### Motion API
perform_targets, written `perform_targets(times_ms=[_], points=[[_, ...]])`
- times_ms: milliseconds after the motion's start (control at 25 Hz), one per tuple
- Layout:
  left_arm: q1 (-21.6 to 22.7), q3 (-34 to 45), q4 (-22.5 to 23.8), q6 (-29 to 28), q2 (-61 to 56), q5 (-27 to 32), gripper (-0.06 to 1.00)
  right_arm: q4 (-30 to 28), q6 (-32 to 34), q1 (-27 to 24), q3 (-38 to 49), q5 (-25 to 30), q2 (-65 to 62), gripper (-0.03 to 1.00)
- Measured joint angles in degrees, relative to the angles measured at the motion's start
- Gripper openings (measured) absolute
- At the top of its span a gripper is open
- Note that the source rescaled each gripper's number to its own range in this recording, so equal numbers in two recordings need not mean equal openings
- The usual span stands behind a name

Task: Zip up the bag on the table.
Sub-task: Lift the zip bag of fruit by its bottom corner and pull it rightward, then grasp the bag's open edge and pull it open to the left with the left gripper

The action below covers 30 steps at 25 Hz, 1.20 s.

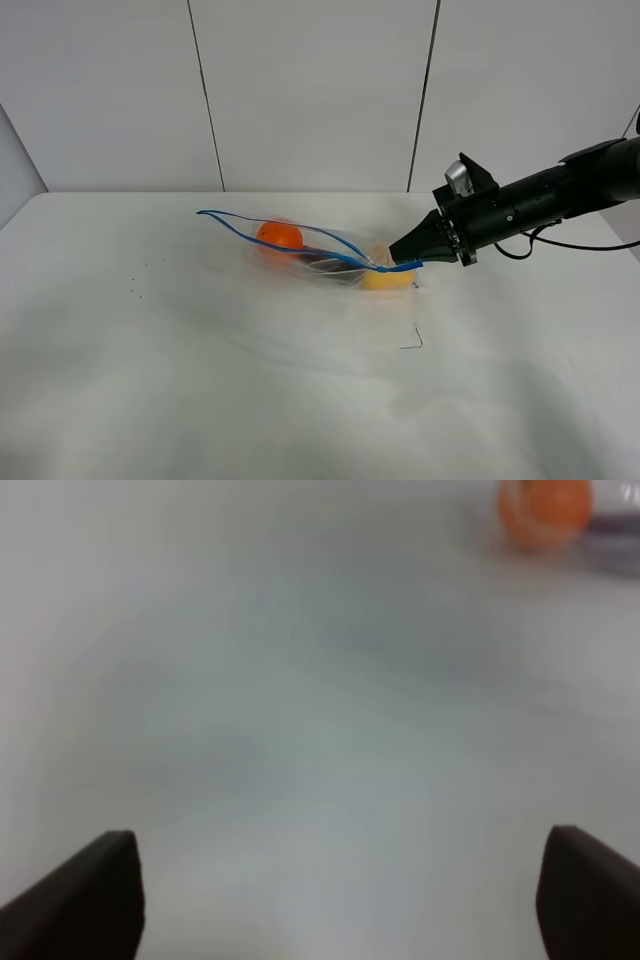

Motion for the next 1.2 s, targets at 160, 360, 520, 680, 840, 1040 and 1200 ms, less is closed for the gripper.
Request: perform_targets(times_ms=[160,360,520,680,840,1040,1200], points=[[0.0,-6.3,-0.3,2.9,8.2,-0.2,0.81,-0.4,0.2,0.0,0.0,0.0,-0.1,0.00],[0.0,-16.6,-6.7,11.0,22.9,-1.8,0.75,-0.5,0.1,0.0,0.0,0.0,-0.1,0.00],[0.0,-23.0,-14.5,18.5,35.9,-3.3,0.74,-0.5,-0.1,0.4,0.0,0.0,-0.1,0.00],[-0.5,-26.5,-16.6,23.9,44.6,-5.7,0.73,-0.5,-0.2,1.2,0.0,0.0,-0.1,0.00],[-5.2,-27.0,-14.9,26.5,47.5,-8.7,0.73,-0.5,-0.2,1.3,0.0,0.0,-0.1,0.00],[-15.6,-27.2,-5.8,23.4,50.0,-10.5,0.73,-0.8,-0.2,1.3,0.0,0.0,-0.1,0.00],[-27.1,-27.2,8.7,14.8,54.4,-11.8,0.73,-0.9,-0.2,1.3,0.0,0.0,-0.1,0.00]])
